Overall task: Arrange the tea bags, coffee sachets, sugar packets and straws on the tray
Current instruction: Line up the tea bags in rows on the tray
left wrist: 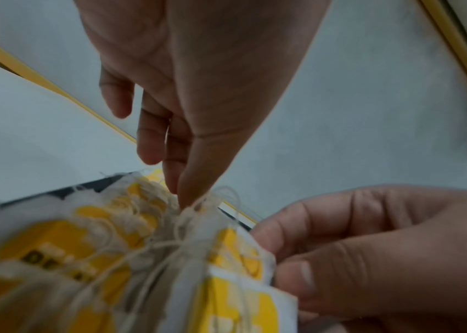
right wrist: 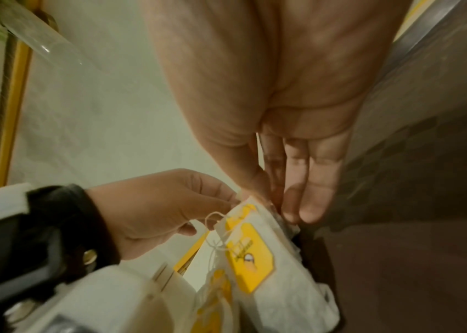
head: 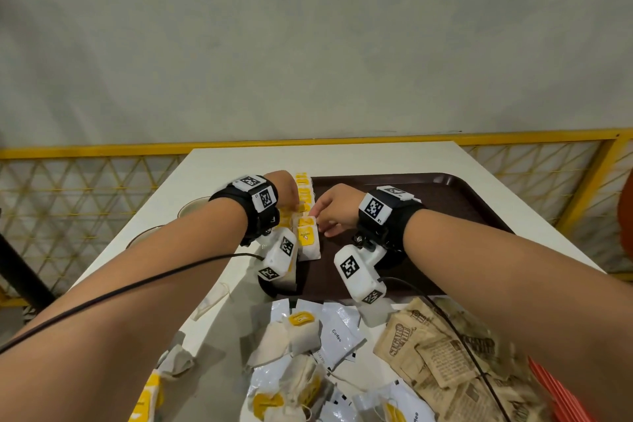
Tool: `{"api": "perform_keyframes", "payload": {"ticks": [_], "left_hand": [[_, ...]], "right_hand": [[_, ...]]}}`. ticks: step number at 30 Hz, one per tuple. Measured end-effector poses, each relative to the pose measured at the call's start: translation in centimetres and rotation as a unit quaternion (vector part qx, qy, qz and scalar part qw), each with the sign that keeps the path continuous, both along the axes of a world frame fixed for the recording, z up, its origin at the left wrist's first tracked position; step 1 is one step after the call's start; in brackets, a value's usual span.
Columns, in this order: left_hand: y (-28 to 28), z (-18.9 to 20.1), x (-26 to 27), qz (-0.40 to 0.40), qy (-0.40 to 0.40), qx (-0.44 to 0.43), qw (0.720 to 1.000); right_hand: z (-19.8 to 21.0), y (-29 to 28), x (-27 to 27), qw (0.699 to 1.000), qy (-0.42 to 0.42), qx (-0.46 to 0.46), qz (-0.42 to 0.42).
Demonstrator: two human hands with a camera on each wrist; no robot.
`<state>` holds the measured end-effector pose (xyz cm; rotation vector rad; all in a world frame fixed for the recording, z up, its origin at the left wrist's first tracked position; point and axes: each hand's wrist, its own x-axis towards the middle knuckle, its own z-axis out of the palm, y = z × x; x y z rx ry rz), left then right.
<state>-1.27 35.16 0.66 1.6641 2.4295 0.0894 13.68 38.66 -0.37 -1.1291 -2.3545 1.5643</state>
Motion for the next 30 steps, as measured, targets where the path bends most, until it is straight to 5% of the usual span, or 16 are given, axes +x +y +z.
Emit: {"api": "perform_keyframes", "payload": {"ticks": [10,15,23,30], "left_hand": [[-0.4,0.0,-2.4,0.011,-0.068,0.076,0.995],[-1.5,0.4,-2.5,-0.014,-0.111,0.005,0.994],[-1.0,-0.5,-1.2,-0.028,-0.074,0.007,0.997],[-0.3,-1.0,-1.2,-0.012,-0.071,0.033,0.997]], "right_hand": [[0.2,1.1,-0.3,0.996,-0.043,0.074,-0.001],[0.6,0.7,-0.5,1.0,-0.027,0.007,0.0],[0.2,0.0,-0.4,0.995,0.016,-0.075,-0.056],[0.2,-0.9,-0.9,0.991,-0.098,-0.067,-0.057]]}}
